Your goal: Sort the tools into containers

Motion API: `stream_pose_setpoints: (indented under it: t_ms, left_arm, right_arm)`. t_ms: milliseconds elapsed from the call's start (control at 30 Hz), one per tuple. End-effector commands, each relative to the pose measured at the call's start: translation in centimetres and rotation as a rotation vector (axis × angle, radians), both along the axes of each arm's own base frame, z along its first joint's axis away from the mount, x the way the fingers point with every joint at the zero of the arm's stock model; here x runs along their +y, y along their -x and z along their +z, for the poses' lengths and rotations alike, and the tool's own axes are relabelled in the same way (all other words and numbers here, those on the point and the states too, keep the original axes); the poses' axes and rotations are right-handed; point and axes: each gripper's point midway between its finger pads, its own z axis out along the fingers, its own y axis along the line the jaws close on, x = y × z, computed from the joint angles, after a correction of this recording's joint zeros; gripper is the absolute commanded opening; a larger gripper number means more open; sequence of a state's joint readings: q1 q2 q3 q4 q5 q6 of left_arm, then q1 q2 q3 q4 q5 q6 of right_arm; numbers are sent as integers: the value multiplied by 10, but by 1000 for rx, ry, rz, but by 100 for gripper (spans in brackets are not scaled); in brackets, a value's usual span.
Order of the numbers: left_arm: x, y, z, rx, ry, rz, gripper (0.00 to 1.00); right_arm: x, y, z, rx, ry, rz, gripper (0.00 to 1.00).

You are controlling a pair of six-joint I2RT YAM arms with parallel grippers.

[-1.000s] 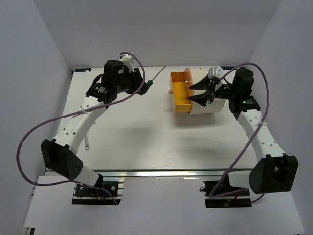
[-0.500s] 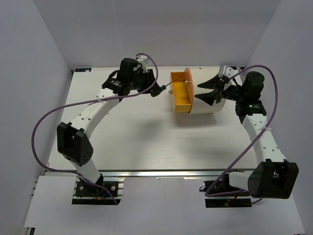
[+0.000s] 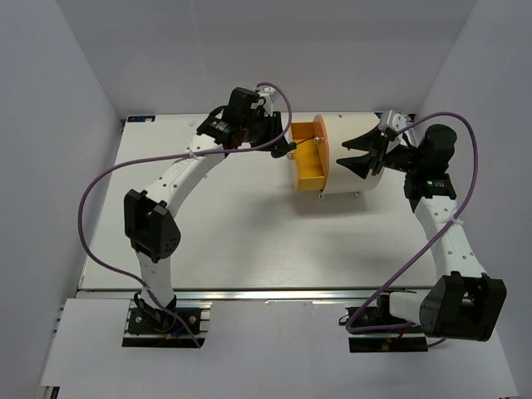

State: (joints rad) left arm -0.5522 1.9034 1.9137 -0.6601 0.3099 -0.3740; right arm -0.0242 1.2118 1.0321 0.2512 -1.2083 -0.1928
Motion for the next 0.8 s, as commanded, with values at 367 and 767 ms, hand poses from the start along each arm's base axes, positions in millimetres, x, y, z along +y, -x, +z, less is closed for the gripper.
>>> stream_pose_setpoints:
  t_ms: [367,767]
  left_arm:
    - [-32,-19,9,-49,40,-62,6]
    - [-58,-11,4,-17,65,-30,6]
  right_arm:
    - [-6,1,8,-43,-3,-4,56]
    - [-5,1,3,-27,-5,0,56]
